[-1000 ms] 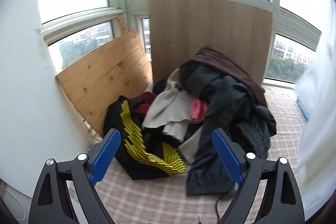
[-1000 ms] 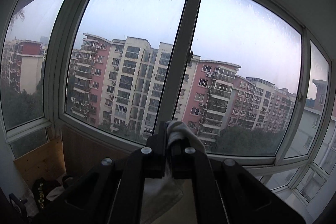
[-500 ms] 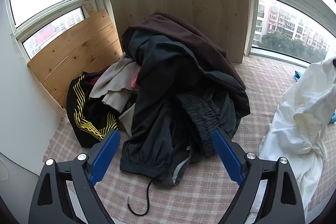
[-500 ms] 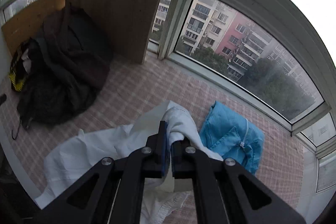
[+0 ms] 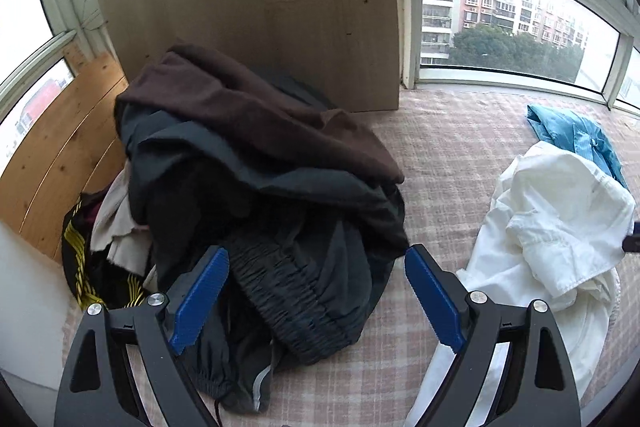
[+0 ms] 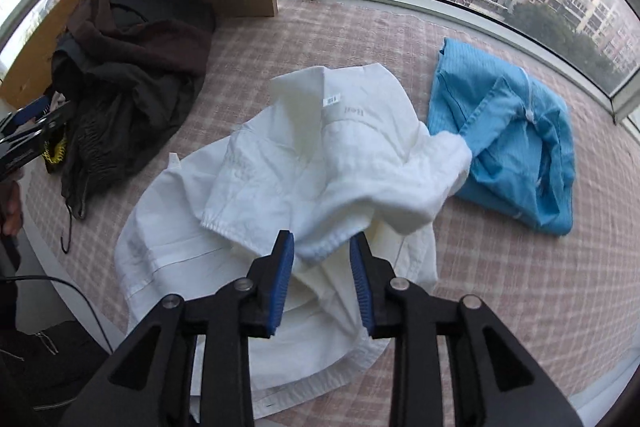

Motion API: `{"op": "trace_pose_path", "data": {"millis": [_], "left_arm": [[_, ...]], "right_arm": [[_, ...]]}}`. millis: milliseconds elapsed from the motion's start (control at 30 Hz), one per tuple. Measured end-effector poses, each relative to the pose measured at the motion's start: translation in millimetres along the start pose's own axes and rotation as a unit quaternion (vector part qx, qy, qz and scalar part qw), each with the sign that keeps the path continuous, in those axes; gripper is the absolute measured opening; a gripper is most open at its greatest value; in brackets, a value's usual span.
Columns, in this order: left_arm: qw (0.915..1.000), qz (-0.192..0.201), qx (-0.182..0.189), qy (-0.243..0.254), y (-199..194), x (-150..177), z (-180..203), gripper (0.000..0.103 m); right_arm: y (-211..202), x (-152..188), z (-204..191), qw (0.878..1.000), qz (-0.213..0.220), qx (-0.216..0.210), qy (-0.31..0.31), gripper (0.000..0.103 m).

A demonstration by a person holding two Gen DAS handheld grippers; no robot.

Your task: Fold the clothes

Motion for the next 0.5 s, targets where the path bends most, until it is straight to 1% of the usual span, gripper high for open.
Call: {"op": "trace_pose_path", "data": {"millis": [67,167,200,267,300,367,433,500], "left_arm": [[0.9996,0.005,0.0,0.026,20,-18,16,0.09],[0.9975,-0.001,-0.009,0.07,63,-45,40,0.09],[0.9969,-0.007,-0.01,0.078,78,-52,46,0.09],[0.9961,-0.036,-0.003,0.08,117,-64,54,0.089],[0.9959,-0.048,-0.008,0.077,133,-69,54,0.089],[0.9934,-0.068,-0.046,0.08,171,-75,44,0.089],[0.9886,-0.098,-0.074,0.086,200,-72,30,0.089],[0.9868,-0.113,-0.085,0.079,213,-66,12,0.089]], "right_arm": [[-7,9,-1,1.0,0.006,0.004,0.013,0.031],[-10,16,1,0.999,0.009,0.032,0.017,0.032],[-9,17,2,0.999,0.008,0.041,0.019,0.032],[-2,19,6,0.998,-0.001,0.044,0.033,0.033],[1,19,9,0.998,-0.006,0.045,0.043,0.033],[7,19,15,0.997,-0.013,0.05,0.061,0.033],[11,17,20,0.996,-0.016,0.051,0.075,0.033],[11,13,25,0.995,-0.015,0.051,0.09,0.033]]}}
Point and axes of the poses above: each gripper's, at about its wrist camera, not at the fingertips, and y roughly the way its jaws point, z to its right, x to its underside, the point moved 8 cm from there along y, roughly the way its jaws point, and after that the axes turned 9 degrees about x, right-handed, at the moved point
